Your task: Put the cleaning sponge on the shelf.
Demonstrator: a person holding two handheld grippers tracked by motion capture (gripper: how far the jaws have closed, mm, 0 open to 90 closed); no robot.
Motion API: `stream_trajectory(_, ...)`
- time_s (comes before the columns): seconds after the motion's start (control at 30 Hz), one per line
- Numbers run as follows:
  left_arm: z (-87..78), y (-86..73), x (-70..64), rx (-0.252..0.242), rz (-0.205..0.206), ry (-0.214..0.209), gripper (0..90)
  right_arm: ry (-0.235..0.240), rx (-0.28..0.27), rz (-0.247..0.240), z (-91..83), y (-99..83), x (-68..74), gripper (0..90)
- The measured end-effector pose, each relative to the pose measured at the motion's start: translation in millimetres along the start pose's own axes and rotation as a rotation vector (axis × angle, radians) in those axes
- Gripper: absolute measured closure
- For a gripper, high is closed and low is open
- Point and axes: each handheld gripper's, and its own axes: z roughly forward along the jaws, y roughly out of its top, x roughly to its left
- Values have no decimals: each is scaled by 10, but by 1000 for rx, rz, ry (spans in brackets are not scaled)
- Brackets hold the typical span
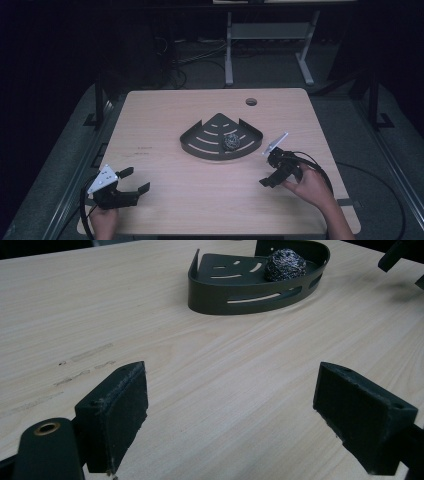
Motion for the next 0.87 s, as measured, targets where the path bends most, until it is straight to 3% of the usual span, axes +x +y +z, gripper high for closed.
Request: stream_trajectory(0.87, 20, 11, -1, 5, 8, -3, 137, 11, -30, 47, 10, -409, 138, 173)
